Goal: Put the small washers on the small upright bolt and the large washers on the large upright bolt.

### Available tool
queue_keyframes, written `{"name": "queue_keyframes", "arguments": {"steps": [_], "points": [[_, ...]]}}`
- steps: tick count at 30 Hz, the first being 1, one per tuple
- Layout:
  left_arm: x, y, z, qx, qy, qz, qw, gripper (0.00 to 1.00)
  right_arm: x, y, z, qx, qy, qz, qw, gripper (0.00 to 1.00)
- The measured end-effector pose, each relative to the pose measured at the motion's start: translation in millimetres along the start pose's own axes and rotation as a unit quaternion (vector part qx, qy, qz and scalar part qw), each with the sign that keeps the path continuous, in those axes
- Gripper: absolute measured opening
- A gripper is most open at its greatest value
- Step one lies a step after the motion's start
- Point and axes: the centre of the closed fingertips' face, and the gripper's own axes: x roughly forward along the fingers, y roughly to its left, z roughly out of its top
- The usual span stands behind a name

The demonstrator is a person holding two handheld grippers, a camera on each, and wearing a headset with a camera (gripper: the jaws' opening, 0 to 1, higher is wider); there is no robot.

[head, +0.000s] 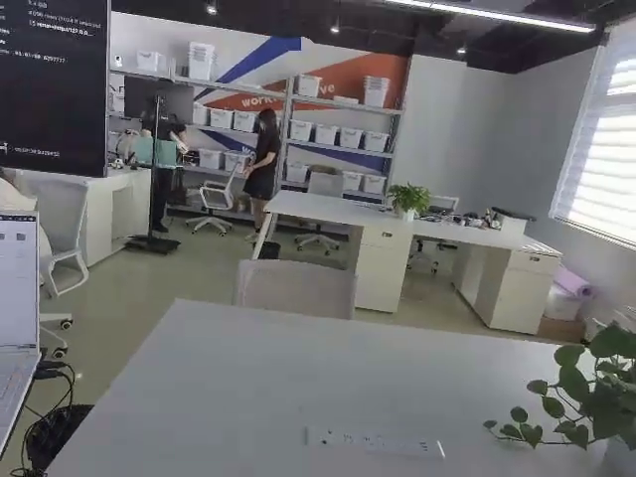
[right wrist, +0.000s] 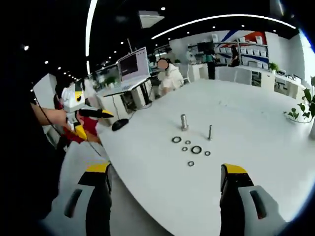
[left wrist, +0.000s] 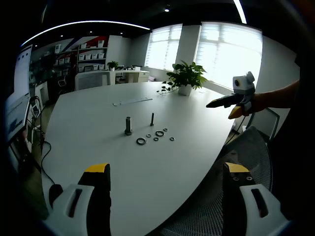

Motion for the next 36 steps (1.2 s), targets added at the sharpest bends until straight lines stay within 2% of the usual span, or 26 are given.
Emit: {"name": "queue_keyframes", "arguments": {"steps": [2,3,6,10,12,14,19,24,30,32,34,36], "points": [[1.5,-2.1,1.3,0.0,0.0,-0.002,1.0,0.96,-1.0,-0.6,6.3,0.02,-0.014,0.004,0.9997,0.97],[2.4,-3.4,2.6,-0.001,-0.001,-0.004,1.0,0.96,-2.8,-5.3,11.1,0.025,-0.026,-0.004,0.9993,0.97],[3.7,-3.7,7.1,-0.003,-0.006,-0.005,1.0,0.95,-5.5,-10.3,14.8,0.033,-0.035,-0.009,0.9988,0.97],[6.1,-2.5,10.0,0.003,-0.005,-0.006,1.0,0.96,-6.3,-10.3,11.2,0.024,-0.026,-0.006,0.9994,0.95],[6.0,-0.8,22.0,-0.005,-0.035,-0.001,0.9994,0.99,-5.9,-11.0,5.4,0.013,-0.015,-0.008,0.9998,0.95],[4.6,0.5,22.6,-0.017,-0.03,-0.001,0.9994,0.97,-6.0,-9.4,1.7,0.013,-0.007,-0.005,0.9999,0.93],[6.3,1.3,23.4,-0.003,-0.023,-0.002,0.9997,0.96,-4.8,-8.1,4.2,0.008,-0.012,-0.008,0.9999,0.95],[8.9,-1.6,22.7,0.013,-0.012,0.001,0.9998,0.99,-1.5,-4.3,9.8,0.004,-0.011,0.0,0.9999,0.96],[13.2,-3.5,16.6,0.0,-0.009,0.0,1.0,0.99,3.3,-2.3,13.1,-0.008,-0.002,0.008,0.9999,0.94],[13.6,-5.8,16.9,0.006,-0.005,-0.003,1.0,0.99,5.1,-2.8,15.7,-0.006,-0.004,0.012,0.9999,0.91],[13.4,-8.9,20.9,0.038,-0.003,-0.003,0.9993,0.99,8.0,-0.6,16.6,-0.007,0.001,0.02,0.9998,0.88],[15.4,-9.3,20.9,0.041,0.004,0.002,0.9992,0.99,10.9,-1.5,18.0,-0.015,0.005,0.017,0.9997,0.88]]}}
